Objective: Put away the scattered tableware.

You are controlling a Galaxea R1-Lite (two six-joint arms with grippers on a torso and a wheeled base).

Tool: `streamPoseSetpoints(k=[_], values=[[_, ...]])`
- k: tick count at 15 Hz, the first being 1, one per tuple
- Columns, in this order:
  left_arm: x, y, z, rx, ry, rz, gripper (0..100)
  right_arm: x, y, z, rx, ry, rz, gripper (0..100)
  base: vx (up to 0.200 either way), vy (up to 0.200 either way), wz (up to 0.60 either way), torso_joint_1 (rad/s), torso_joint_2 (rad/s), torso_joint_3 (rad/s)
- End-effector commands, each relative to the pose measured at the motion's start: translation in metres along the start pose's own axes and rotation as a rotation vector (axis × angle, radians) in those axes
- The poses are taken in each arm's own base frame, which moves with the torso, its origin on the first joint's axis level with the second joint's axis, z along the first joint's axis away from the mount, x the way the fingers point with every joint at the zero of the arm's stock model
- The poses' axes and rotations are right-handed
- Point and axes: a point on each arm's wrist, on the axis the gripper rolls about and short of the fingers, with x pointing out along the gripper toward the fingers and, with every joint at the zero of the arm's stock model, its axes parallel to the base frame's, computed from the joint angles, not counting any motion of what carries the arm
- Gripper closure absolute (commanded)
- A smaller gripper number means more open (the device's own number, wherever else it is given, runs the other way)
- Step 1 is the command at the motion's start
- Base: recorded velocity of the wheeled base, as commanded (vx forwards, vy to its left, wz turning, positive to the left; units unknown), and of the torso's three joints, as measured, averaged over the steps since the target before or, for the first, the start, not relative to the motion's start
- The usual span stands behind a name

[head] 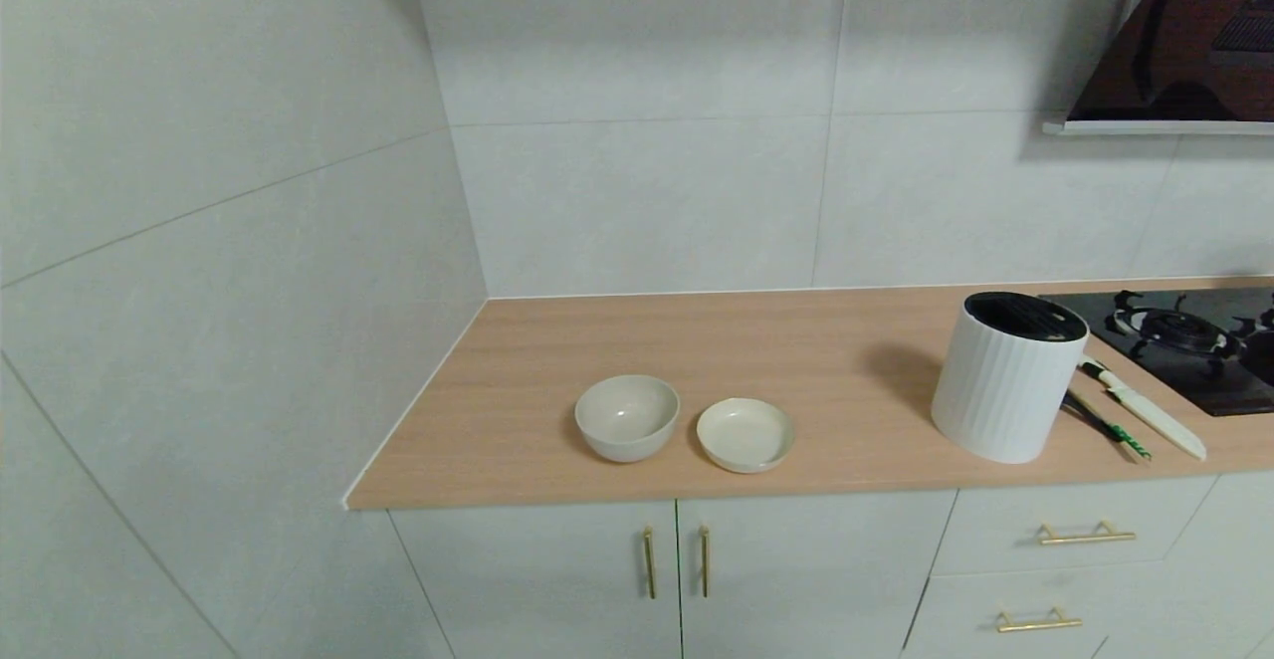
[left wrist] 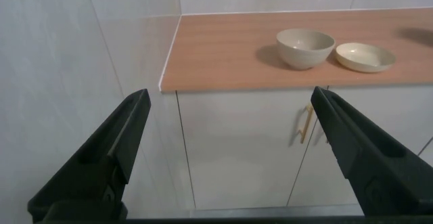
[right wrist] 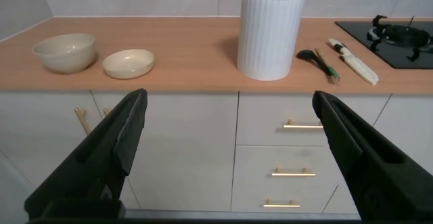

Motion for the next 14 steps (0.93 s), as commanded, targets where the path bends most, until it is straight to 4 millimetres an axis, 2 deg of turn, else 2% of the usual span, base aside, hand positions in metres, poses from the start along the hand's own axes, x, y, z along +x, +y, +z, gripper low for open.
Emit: streamPoseSetpoints(k=[1, 8, 14], values=[[0.0000, 0.0000, 0.0000, 0.000, 0.000, 0.000, 0, 0.0001, 0.0000, 0.0000, -0.001, 0.001, 0.001, 0, 0.000, 0.000, 0.00, -0.154, 0.34, 0.173], [0.0000, 0.0000, 0.0000, -0.002, 0.000, 0.001, 0, 0.0001, 0.0000, 0.0000, -0.001, 0.001, 0.001, 0, 0.000, 0.000, 0.00, -0.175, 0.38, 0.207], [0.0000, 0.0000, 0.0000, -0.002, 0.000, 0.000, 0, 0.0001, 0.0000, 0.0000, -0.001, 0.001, 0.001, 0, 0.000, 0.000, 0.00, -0.242, 0.54, 0.295]])
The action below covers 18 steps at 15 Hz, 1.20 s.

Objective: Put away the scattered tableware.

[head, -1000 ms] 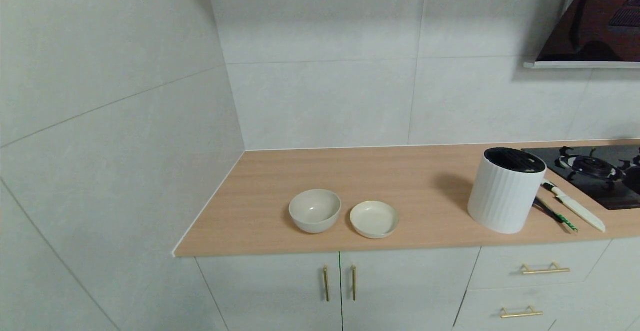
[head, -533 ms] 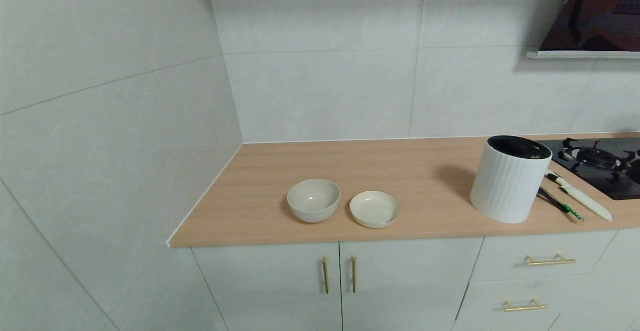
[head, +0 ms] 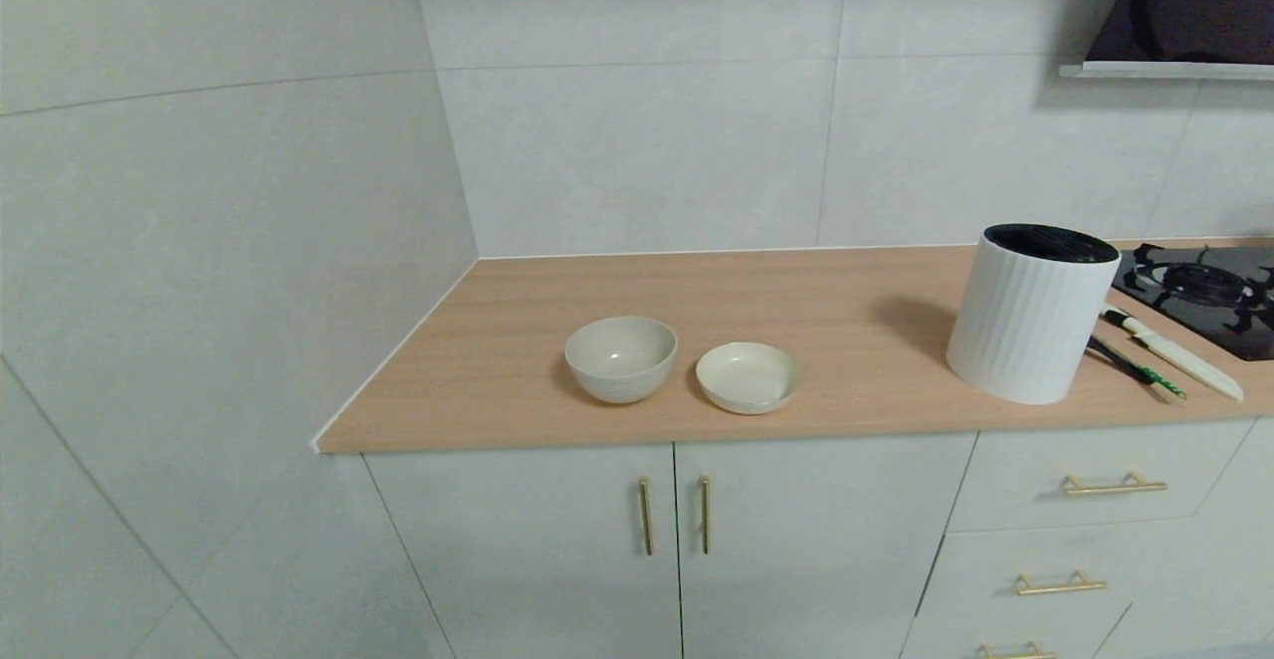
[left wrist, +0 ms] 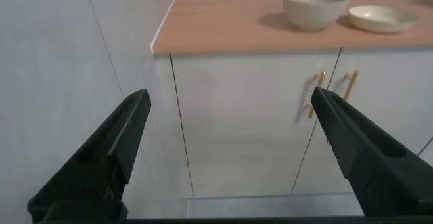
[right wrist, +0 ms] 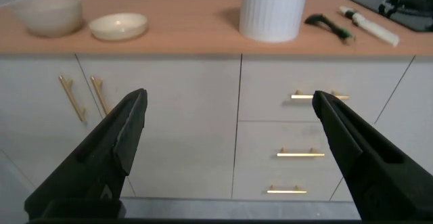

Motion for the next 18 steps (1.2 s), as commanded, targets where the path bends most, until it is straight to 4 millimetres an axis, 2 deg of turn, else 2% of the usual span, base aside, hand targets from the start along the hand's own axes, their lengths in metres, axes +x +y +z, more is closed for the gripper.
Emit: streamPoseSetpoints(k=[1, 18], values=[[0.0000, 0.0000, 0.0000, 0.000, 0.000, 0.000, 0, 0.0001, 0.0000, 0.0000, -0.001, 0.001, 0.001, 0, 0.000, 0.000, 0.00, -0.237, 0.53, 0.305], [0.0000, 0.0000, 0.0000, 0.000, 0.000, 0.000, 0, 0.0001, 0.0000, 0.0000, -0.001, 0.001, 0.001, 0, 0.000, 0.000, 0.00, -0.195, 0.49, 0.292]])
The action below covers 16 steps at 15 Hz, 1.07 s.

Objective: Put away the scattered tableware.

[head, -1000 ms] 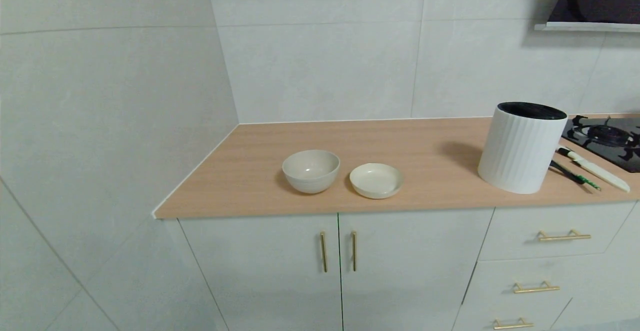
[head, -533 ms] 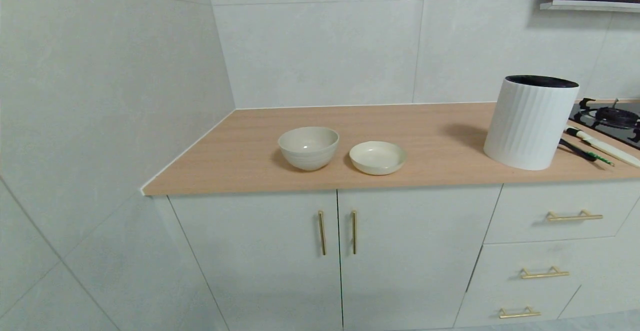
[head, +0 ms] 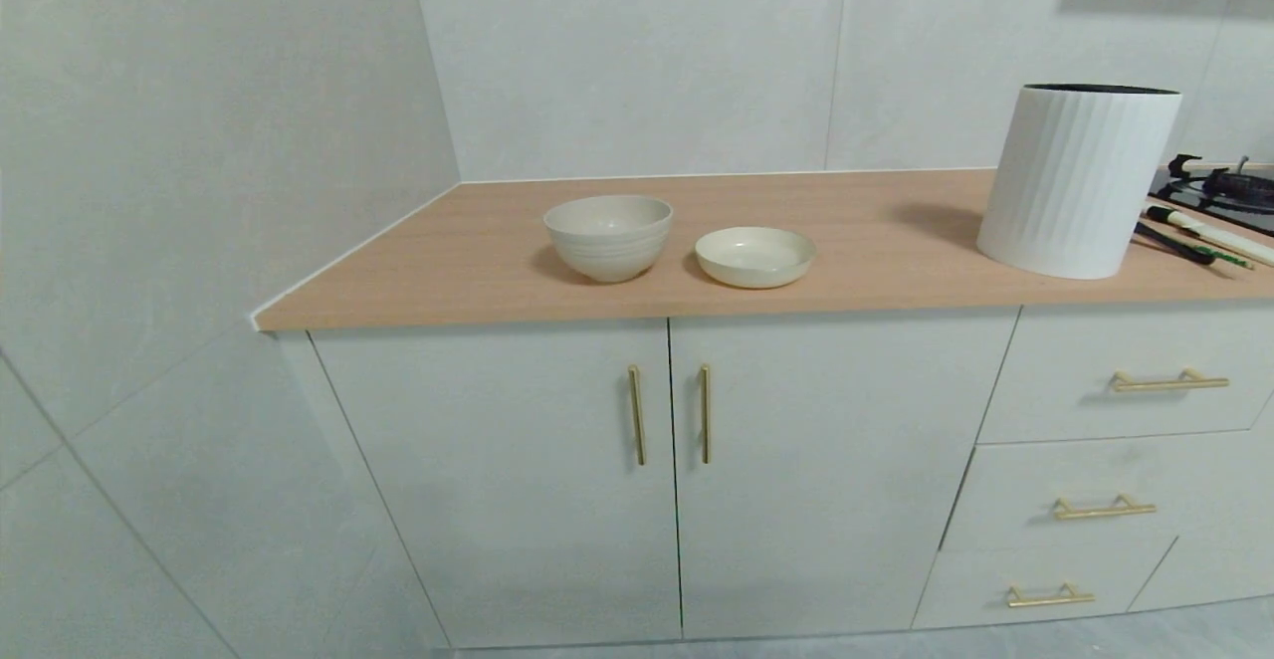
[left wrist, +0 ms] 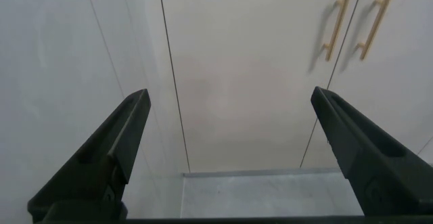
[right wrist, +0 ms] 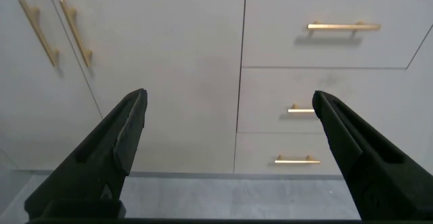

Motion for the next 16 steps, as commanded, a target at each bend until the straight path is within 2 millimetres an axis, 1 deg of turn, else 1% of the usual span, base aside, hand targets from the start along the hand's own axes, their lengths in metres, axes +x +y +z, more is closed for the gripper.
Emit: streamPoseSetpoints(k=[1, 5, 7, 16], values=[[0.0000, 0.0000, 0.0000, 0.000, 0.000, 0.000, 0, 0.0001, 0.0000, 0.0000, 0.000, 0.001, 0.001, 0, 0.000, 0.000, 0.00, -0.149, 0.47, 0.305], [0.0000, 0.0000, 0.0000, 0.000, 0.000, 0.000, 0, 0.0001, 0.0000, 0.0000, 0.000, 0.001, 0.001, 0, 0.000, 0.000, 0.00, -0.124, 0.45, 0.329], [0.0000, 0.0000, 0.0000, 0.000, 0.000, 0.001, 0, 0.0001, 0.0000, 0.0000, 0.000, 0.001, 0.001, 0, 0.000, 0.000, 0.00, -0.041, 0.28, 0.215], [0.0000, 0.0000, 0.0001, 0.000, -0.001, 0.000, 0, 0.0001, 0.0000, 0.0000, 0.000, 0.001, 0.001, 0, 0.000, 0.000, 0.00, -0.005, 0.02, 0.012]])
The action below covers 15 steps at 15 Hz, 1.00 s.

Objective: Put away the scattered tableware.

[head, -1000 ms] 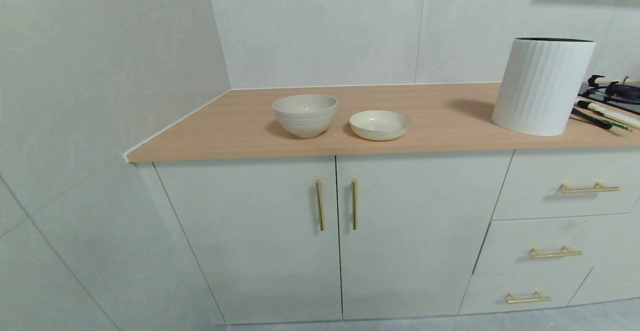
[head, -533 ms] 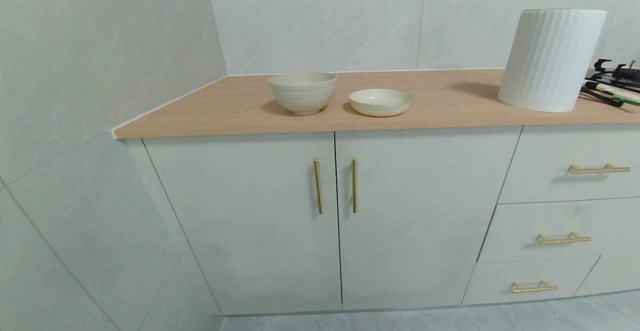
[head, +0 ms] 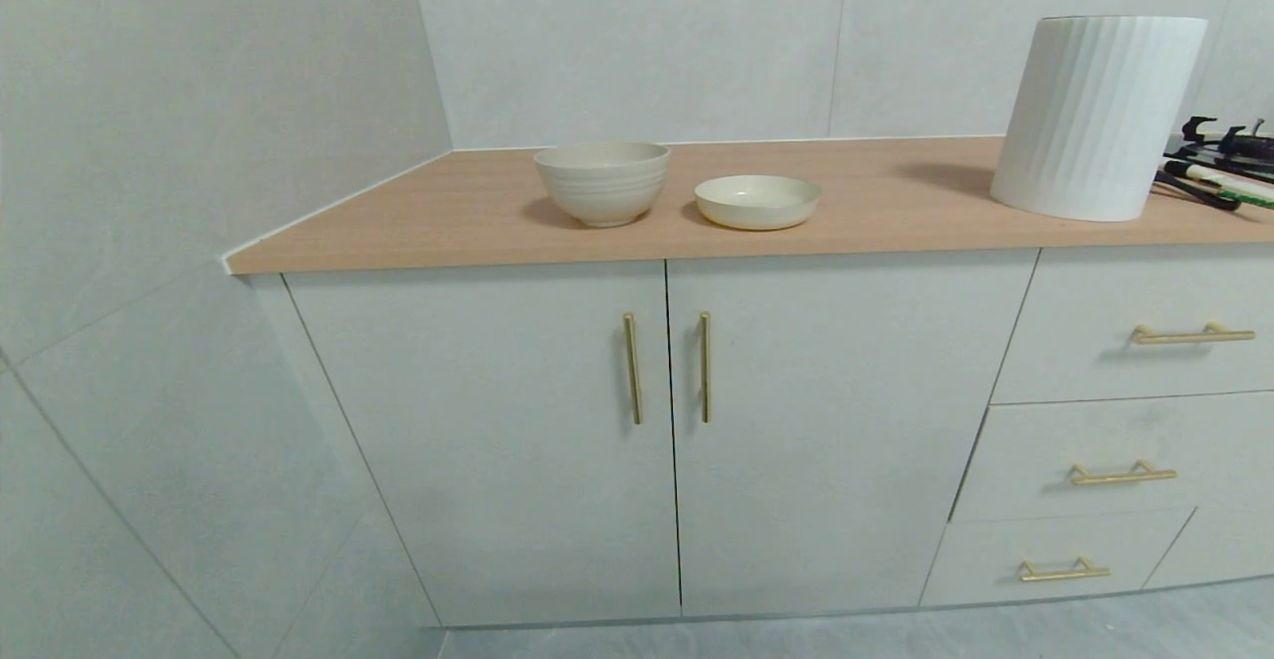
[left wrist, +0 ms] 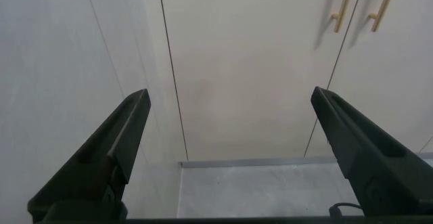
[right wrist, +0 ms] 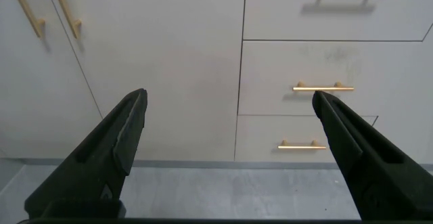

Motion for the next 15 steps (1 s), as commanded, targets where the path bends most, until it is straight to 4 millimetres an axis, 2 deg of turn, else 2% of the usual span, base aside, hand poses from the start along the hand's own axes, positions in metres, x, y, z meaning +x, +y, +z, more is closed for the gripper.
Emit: streamPoseSetpoints(k=[1, 3, 15], values=[[0.0000, 0.0000, 0.0000, 0.000, 0.000, 0.001, 0, 0.0001, 0.0000, 0.0000, -0.001, 0.001, 0.001, 0, 0.000, 0.000, 0.00, 0.000, 0.00, 0.000], [0.0000, 0.0000, 0.0000, 0.000, 0.000, 0.000, 0, 0.0001, 0.0000, 0.0000, -0.001, 0.001, 0.001, 0, 0.000, 0.000, 0.60, 0.000, 0.00, 0.002], [0.0000, 0.0000, 0.0000, -0.002, 0.000, 0.001, 0, 0.0001, 0.0000, 0.0000, -0.005, 0.001, 0.003, 0, 0.000, 0.000, 0.00, 0.000, 0.00, 0.000]])
